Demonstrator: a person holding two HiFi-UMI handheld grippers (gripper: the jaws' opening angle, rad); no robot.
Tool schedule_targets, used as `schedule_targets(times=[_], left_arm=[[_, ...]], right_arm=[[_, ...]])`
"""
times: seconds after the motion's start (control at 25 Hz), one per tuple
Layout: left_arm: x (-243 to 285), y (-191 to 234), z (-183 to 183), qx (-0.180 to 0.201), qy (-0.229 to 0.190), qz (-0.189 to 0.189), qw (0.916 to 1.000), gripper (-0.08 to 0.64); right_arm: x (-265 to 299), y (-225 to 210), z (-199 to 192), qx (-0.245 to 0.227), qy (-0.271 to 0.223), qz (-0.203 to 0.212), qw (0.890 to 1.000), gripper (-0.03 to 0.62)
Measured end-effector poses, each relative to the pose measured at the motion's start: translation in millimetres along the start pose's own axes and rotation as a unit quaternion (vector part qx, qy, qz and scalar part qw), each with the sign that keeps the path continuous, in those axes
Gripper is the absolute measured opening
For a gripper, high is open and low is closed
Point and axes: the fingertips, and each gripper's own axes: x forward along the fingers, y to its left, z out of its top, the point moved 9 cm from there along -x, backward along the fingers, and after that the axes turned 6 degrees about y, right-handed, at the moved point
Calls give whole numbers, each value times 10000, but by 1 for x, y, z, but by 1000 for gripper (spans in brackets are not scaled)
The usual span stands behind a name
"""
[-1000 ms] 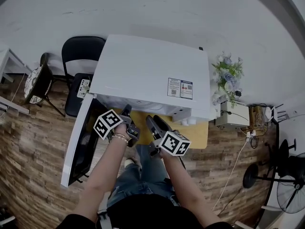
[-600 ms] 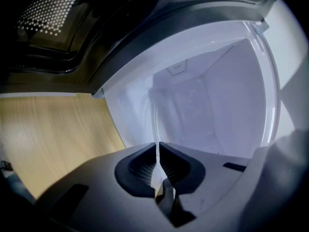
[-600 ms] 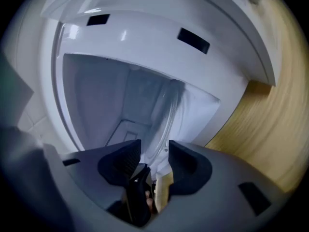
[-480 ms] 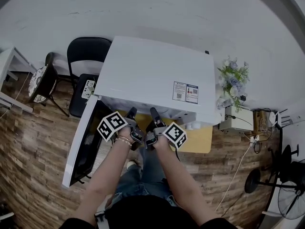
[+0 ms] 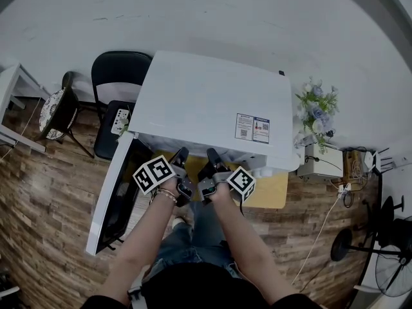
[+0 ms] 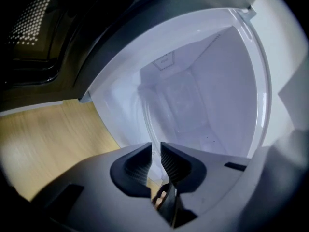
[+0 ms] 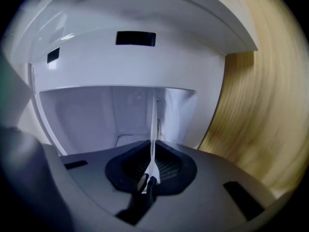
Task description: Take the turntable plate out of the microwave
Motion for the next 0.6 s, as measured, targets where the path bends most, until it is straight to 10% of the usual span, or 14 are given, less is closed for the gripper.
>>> schedule_targets(times=[0.16,0.6], left_arm=[[7,-1,1,-18,-161,-374,9992,133],[25,4,15,-23,-697,-420,9967,123]], right_arm=[[-3,5,-1,-4,48,108,9999,36],[-9,10,-5,-139,162,137,9997,38]])
